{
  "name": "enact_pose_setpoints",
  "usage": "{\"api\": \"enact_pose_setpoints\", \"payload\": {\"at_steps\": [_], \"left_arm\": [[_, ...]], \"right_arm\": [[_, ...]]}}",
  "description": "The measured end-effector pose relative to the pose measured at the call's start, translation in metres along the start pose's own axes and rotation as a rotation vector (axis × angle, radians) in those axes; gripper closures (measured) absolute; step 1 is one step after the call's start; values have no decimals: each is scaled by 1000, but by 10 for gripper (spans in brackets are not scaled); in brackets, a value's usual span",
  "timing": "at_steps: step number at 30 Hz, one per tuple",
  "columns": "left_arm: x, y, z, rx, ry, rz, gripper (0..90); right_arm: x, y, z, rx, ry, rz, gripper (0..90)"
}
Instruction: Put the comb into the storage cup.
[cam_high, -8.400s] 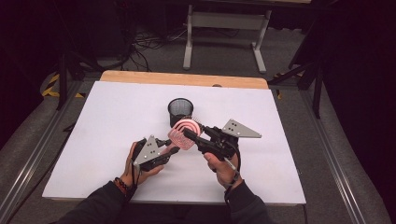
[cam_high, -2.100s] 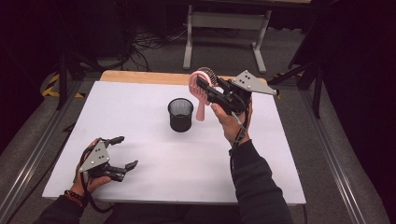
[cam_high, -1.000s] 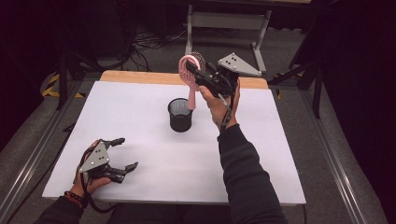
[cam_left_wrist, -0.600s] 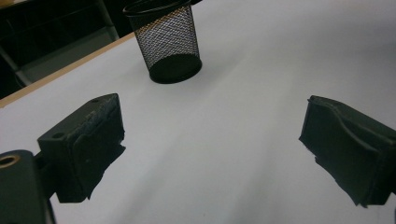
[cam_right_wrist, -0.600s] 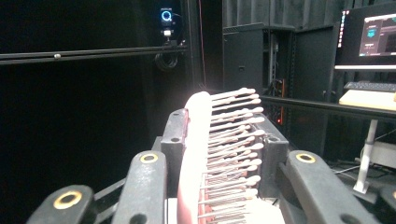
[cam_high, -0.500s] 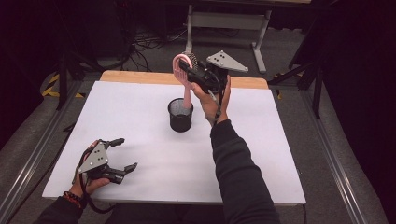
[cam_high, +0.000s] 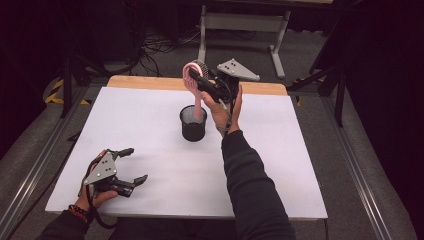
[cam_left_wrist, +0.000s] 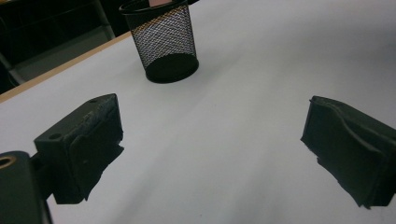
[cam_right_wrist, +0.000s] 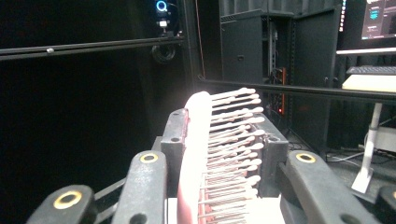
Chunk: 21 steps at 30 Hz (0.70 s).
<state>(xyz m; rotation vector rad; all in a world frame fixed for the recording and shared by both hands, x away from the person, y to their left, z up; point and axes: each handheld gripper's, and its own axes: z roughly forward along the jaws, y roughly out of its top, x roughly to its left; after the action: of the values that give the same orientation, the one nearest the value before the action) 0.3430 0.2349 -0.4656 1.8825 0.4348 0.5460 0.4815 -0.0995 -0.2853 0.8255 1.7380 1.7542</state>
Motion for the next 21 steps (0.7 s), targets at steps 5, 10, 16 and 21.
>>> {"api": "enact_pose_setpoints", "payload": {"at_steps": [5,10,16,21], "left_arm": [[-2,1,1,-5,7,5,56],[-1,1,0,-6,9,3,56],[-1,1,0,-2,2,4,56],[-1,0,0,0,0,4,56]], "right_arm": [[0,-7,1,9,0,4,636],[1,-17,3,22,6,20,636],[1,-26,5,33,3,27,636],[0,-36,6,44,-2,51,636]]}}
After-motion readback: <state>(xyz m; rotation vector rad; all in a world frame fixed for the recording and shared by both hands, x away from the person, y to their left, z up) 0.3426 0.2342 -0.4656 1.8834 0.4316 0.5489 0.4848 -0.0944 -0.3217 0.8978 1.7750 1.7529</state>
